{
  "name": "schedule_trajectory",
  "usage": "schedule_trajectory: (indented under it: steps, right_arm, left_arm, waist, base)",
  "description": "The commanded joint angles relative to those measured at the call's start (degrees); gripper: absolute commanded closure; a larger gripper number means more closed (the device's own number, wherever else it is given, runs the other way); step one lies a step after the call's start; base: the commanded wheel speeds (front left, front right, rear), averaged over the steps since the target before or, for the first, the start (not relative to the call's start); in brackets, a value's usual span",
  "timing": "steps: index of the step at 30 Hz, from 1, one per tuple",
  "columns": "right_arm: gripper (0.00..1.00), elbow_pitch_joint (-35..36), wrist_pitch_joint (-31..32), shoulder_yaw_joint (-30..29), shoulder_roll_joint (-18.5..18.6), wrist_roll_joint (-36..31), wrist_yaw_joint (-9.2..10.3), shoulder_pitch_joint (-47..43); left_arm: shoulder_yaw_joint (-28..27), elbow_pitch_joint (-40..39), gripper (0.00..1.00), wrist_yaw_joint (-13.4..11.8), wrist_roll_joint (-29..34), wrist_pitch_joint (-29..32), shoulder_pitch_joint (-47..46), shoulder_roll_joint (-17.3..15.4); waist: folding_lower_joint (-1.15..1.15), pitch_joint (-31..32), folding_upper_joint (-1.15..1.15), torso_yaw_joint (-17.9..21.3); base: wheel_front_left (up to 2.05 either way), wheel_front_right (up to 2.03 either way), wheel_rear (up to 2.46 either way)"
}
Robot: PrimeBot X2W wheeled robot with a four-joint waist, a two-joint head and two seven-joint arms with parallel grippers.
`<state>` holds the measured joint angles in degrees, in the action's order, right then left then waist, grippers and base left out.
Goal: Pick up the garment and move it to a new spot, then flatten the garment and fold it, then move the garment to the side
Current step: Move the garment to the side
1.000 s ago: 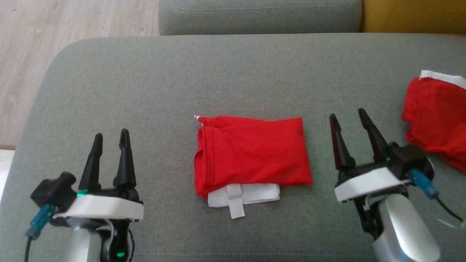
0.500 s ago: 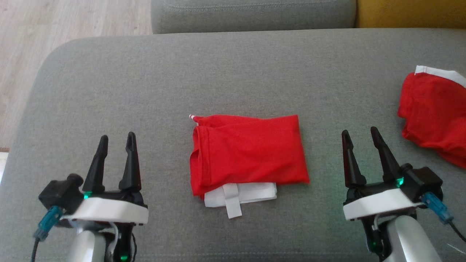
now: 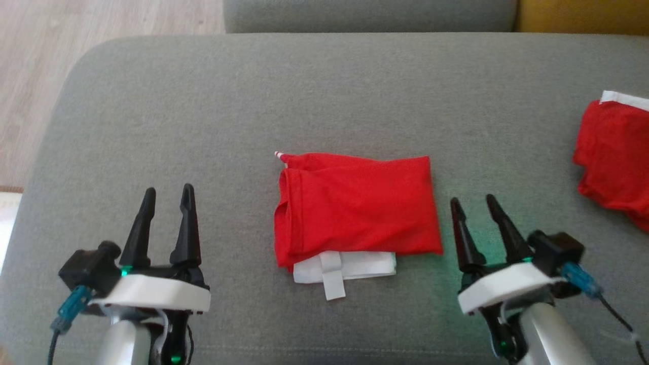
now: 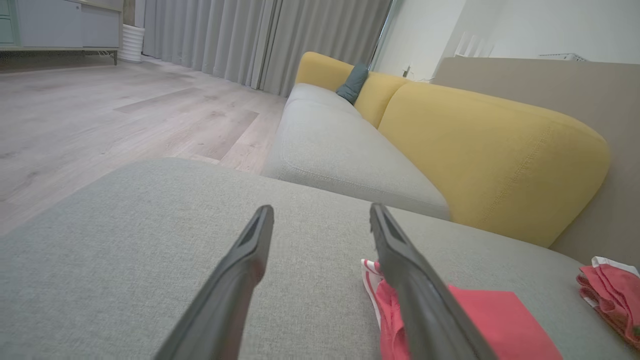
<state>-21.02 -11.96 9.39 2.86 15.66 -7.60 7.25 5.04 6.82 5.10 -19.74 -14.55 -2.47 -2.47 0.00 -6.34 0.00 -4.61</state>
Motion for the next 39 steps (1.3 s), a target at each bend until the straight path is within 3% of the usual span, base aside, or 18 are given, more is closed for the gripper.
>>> schedule_trajectory:
  steps: [1, 8, 18, 20, 24, 29, 35, 39]
  right_arm:
    - [0.00, 0.47, 0.71, 1.97, 0.02, 0.55, 0.11, 3.47]
    - [0.00, -10.59, 3.64, 3.17, 0.02, 8.43, 0.11, 8.77]
    - [0.00, -24.03, 1.93, 8.91, 0.02, 11.51, 0.11, 15.50]
    - [1.00, -25.79, 1.37, 9.84, 0.02, 11.19, 0.11, 16.40]
    - [1.00, -27.87, -0.68, 10.55, 0.02, 8.63, 0.11, 18.36]
    - [1.00, -27.70, -2.33, 9.06, 0.02, 0.17, 0.11, 20.83]
    - [1.00, -21.44, -2.82, 5.22, 0.14, -14.06, 0.11, 23.19]
    - [1.00, -17.22, -0.18, 4.40, 2.76, -17.97, 0.11, 25.61]
  left_arm:
    - [-1.27, -1.71, 0.00, 0.18, -0.23, -0.45, -2.22, -0.41]
    - [-0.42, -1.06, 0.00, 0.50, -0.26, -0.45, -3.25, -0.41]
    - [-0.41, -0.30, 0.00, 0.80, 0.02, -0.45, -3.91, -0.41]
    - [-0.49, -0.21, 0.00, 0.82, 0.13, -0.45, -3.80, -0.41]
    - [-0.61, -0.14, 0.00, 0.81, 0.28, -0.45, -3.52, -0.41]
    - [-0.32, -0.63, 0.00, 0.92, 0.38, -0.45, -3.32, -0.41]
    - [0.94, -1.88, 0.00, 1.11, 0.75, -0.45, -4.27, -0.41]
    - [3.20, -2.61, 0.00, 1.30, 1.02, -0.45, -6.00, -0.41]
  waist:
    - [0.00, -0.70, 0.00, -0.69]
    - [0.00, -2.51, 0.00, -2.95]
    - [0.00, -3.27, 0.00, -4.71]
    - [0.00, -3.15, 0.00, -4.56]
    - [0.00, -2.69, 0.00, -3.25]
    - [0.00, -2.32, 0.00, -0.92]
    - [0.00, -2.69, 0.00, 3.81]
    - [0.00, -3.83, 0.00, 7.45]
  base:
    - [0.00, 0.00, 0.00]
    - [0.00, 0.00, 0.00]
    - [0.00, 0.00, 0.00]
    - [0.00, 0.00, 0.00]
    - [0.00, 0.00, 0.00]
    - [0.00, 0.00, 0.00]
    - [0.00, 0.00, 0.00]
    - [0.00, 0.00, 0.00]
